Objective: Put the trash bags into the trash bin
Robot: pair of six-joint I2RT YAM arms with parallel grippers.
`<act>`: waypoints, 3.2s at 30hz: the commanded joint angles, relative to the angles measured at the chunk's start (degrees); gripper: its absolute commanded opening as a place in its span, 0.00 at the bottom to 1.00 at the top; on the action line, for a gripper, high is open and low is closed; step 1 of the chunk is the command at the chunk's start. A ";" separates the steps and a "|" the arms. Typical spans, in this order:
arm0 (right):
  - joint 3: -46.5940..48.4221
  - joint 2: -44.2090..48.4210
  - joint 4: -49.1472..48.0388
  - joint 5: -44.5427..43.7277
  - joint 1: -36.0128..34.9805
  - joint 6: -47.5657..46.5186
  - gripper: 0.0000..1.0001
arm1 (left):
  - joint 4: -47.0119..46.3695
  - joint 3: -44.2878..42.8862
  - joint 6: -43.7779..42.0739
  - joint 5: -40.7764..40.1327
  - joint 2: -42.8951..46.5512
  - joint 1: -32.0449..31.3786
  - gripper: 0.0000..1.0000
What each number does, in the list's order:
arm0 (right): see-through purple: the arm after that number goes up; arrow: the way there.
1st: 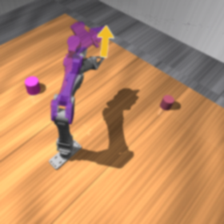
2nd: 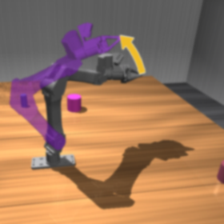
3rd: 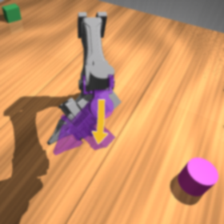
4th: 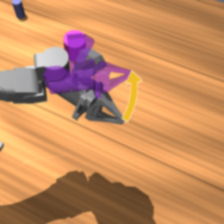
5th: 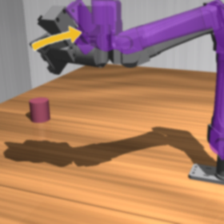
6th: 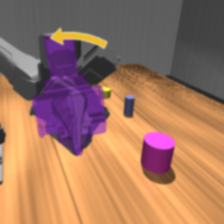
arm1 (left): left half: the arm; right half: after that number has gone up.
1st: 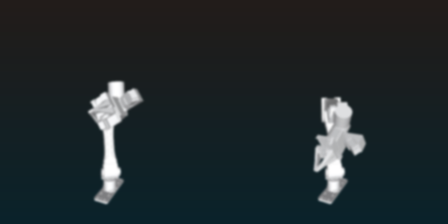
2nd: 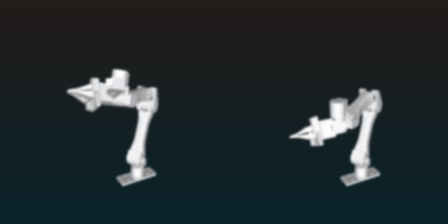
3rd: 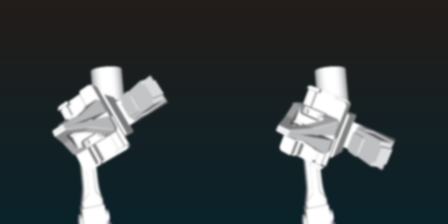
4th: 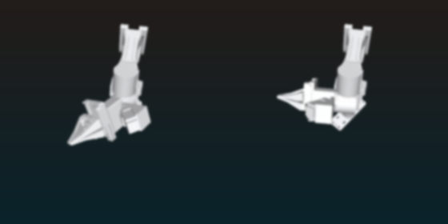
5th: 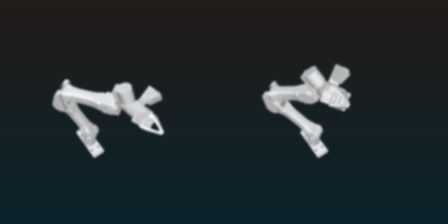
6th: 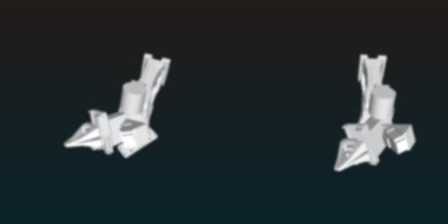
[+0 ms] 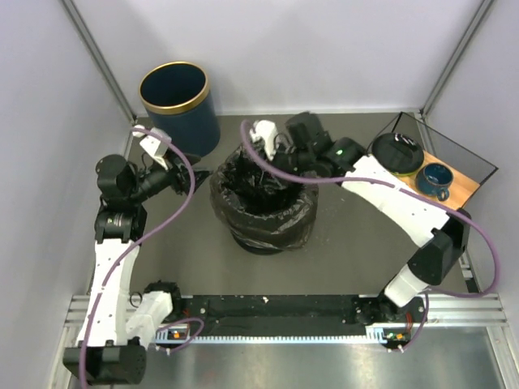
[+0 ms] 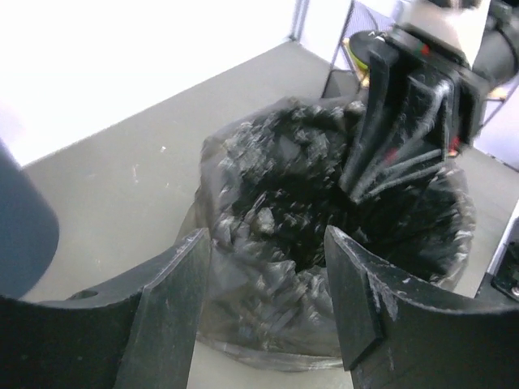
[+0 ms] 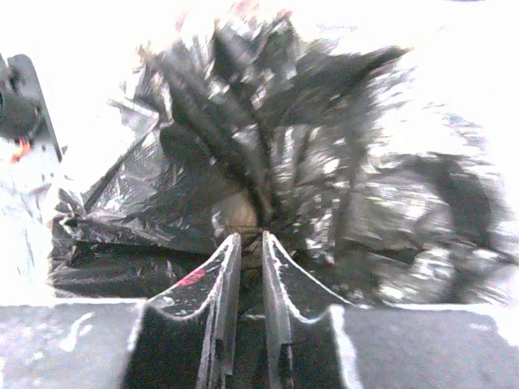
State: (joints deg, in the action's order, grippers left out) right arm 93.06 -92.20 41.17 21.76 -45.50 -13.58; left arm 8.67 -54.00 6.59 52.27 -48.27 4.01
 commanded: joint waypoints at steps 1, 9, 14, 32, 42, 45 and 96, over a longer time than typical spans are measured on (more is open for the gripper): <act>7.65 5.63 -1.70 2.94 5.93 8.21 0.22 | 5.54 -8.30 -8.50 -5.40 -3.05 -11.80 0.62; 7.59 8.36 -3.29 4.86 19.19 16.84 0.53 | 5.93 -10.51 -15.28 -26.59 -13.68 -32.72 0.57; 5.12 8.62 -3.90 7.15 23.34 16.67 0.60 | 8.91 -16.22 -19.94 -38.36 -22.46 -38.19 0.54; -2.44 11.69 -6.98 8.74 27.92 17.71 0.66 | -3.91 -8.67 -37.70 -38.47 -38.56 -41.63 0.13; -4.81 14.85 -6.89 11.73 28.18 17.19 0.70 | 6.60 -11.39 -39.99 -35.32 -45.77 -39.78 0.04; -5.43 15.56 -6.98 11.47 28.27 15.96 0.70 | 10.65 -12.35 -39.99 -30.31 -47.08 -38.64 0.02; -8.59 16.44 -6.98 12.70 29.76 11.21 0.79 | 63.85 -44.01 -53.78 -48.12 -64.04 -39.87 0.43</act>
State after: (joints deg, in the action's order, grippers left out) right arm 84.77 -77.95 35.86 34.37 -16.36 -1.93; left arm 72.03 -98.24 -45.04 12.19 -109.16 -34.63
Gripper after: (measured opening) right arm 0.788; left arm 0.430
